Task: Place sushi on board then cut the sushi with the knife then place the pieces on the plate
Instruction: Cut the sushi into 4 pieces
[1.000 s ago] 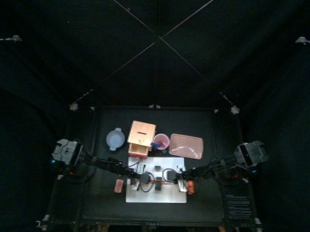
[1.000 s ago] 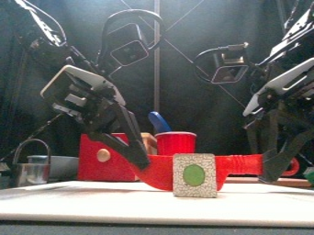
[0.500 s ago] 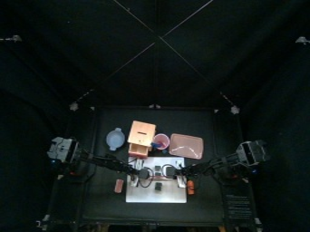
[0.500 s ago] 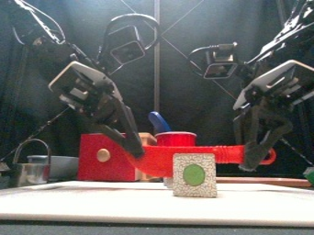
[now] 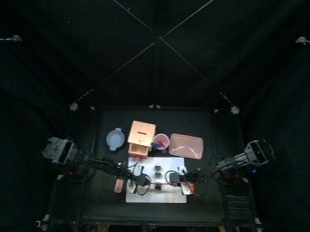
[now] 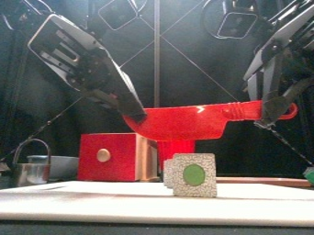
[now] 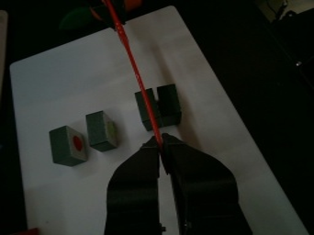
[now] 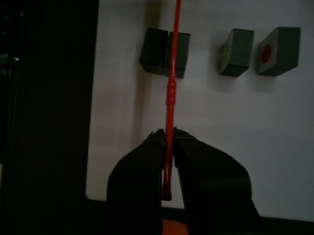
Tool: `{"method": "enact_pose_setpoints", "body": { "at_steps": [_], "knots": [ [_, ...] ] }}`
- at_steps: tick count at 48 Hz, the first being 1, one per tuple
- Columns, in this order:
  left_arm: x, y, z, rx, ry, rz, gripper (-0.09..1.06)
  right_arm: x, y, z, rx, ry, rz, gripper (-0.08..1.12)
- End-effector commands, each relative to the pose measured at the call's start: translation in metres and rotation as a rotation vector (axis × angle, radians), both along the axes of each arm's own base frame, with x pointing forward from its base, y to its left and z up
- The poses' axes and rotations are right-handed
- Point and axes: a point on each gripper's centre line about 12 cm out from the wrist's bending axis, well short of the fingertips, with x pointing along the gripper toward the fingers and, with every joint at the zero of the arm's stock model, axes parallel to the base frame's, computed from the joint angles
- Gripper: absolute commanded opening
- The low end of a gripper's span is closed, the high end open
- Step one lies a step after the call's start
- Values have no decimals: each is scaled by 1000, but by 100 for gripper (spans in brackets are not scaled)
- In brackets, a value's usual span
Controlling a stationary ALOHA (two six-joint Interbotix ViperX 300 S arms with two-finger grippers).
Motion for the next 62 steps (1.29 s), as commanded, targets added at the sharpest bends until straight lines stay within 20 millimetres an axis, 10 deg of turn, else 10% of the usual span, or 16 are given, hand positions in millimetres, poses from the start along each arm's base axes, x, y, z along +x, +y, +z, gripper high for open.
{"method": "enact_pose_setpoints", "body": {
  "at_steps": [1,62],
  "knots": [
    [7,-5,7,-4,-28,-11,38,5,3,7,15,-21,-2,45],
    [9,-4,0,-1,-12,-7,38,14,11,-10,34,20,-14,45]
  ]
}}
